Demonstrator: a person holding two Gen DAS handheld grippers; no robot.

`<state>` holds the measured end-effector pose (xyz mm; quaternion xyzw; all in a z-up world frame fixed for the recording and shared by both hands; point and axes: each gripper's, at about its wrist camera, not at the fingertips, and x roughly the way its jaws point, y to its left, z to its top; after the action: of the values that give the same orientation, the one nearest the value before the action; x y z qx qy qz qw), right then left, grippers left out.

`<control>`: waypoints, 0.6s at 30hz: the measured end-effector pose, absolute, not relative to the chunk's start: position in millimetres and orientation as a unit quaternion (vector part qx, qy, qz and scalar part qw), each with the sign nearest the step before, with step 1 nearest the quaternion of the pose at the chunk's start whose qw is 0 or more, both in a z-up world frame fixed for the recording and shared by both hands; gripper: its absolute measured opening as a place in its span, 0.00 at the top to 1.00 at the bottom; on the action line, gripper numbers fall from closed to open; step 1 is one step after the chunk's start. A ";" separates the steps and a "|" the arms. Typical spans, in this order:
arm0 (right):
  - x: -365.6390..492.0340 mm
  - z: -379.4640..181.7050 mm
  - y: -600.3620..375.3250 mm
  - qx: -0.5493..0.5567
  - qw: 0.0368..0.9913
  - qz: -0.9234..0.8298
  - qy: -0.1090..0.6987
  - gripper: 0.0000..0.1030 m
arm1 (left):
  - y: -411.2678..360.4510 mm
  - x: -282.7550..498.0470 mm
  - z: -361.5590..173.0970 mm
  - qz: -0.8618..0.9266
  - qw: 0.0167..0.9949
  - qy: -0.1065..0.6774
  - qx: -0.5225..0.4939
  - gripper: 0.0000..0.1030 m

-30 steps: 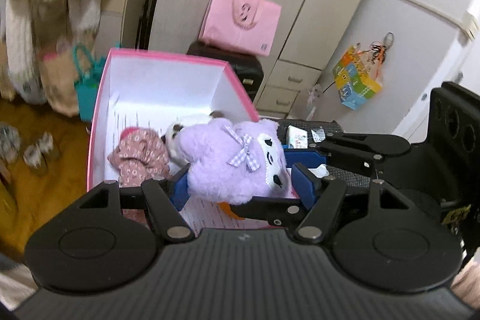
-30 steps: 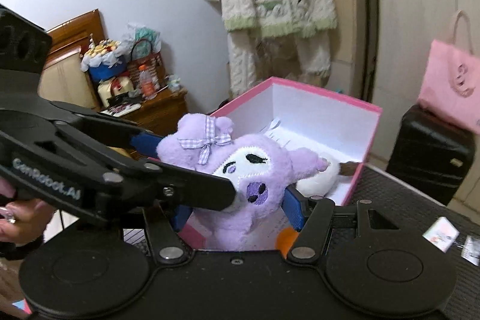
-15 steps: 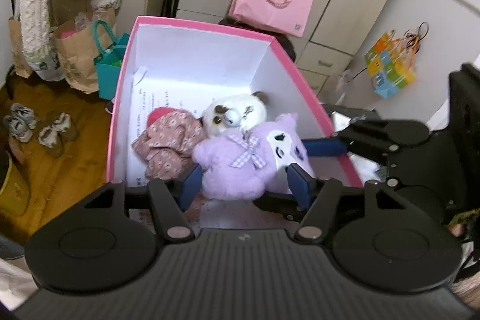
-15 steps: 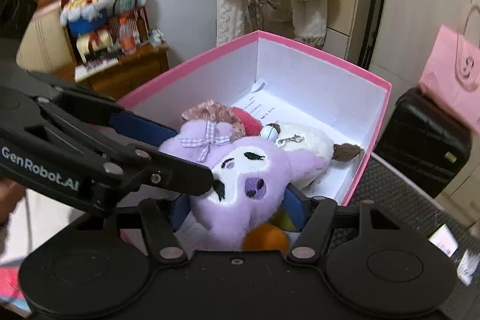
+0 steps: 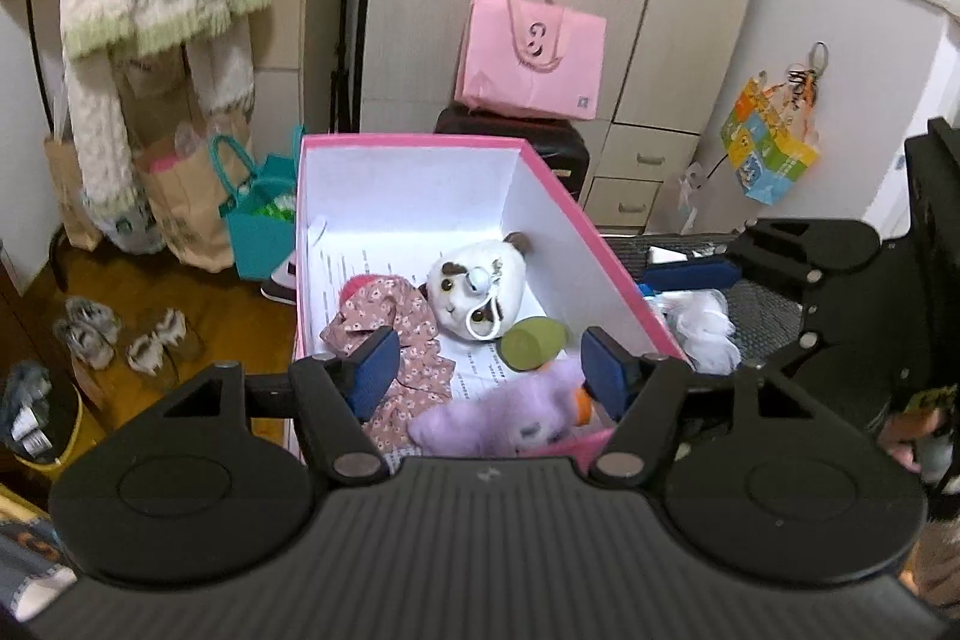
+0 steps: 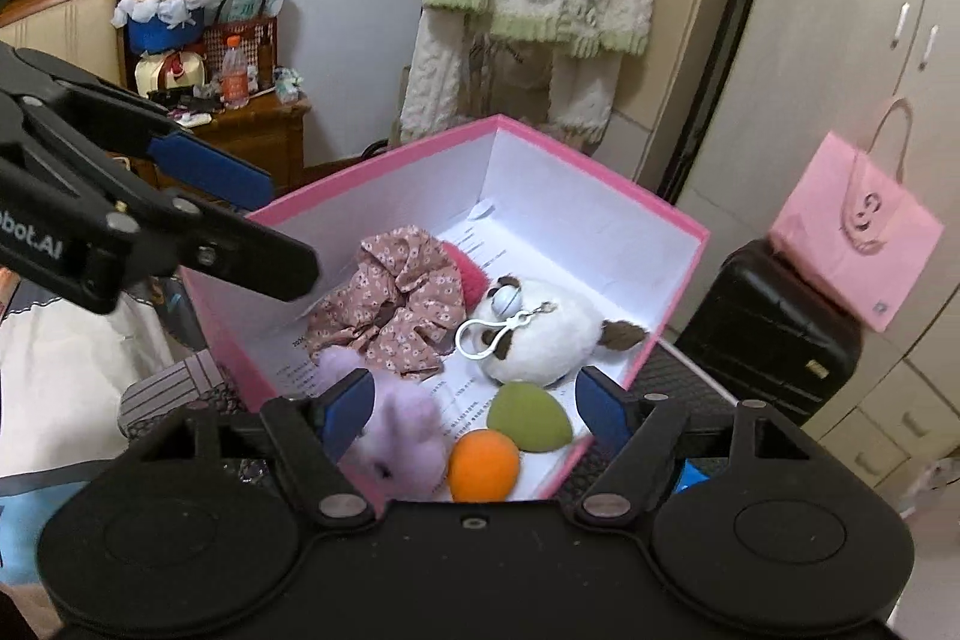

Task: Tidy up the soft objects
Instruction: 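Move both tools back to the table toward the mesh puff and wipes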

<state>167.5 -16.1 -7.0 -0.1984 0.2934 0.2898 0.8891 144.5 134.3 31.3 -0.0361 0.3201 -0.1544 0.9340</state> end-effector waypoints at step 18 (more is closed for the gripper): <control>97.1 44.3 -114.0 -0.161 0.922 0.227 0.267 0.22 | 70.2 84.8 57.8 -0.236 0.930 0.282 0.013 0.34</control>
<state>97.1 -114.0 44.3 -0.1610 0.2673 0.2274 0.9224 84.8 70.2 57.8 0.0130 0.2821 -0.2363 0.9297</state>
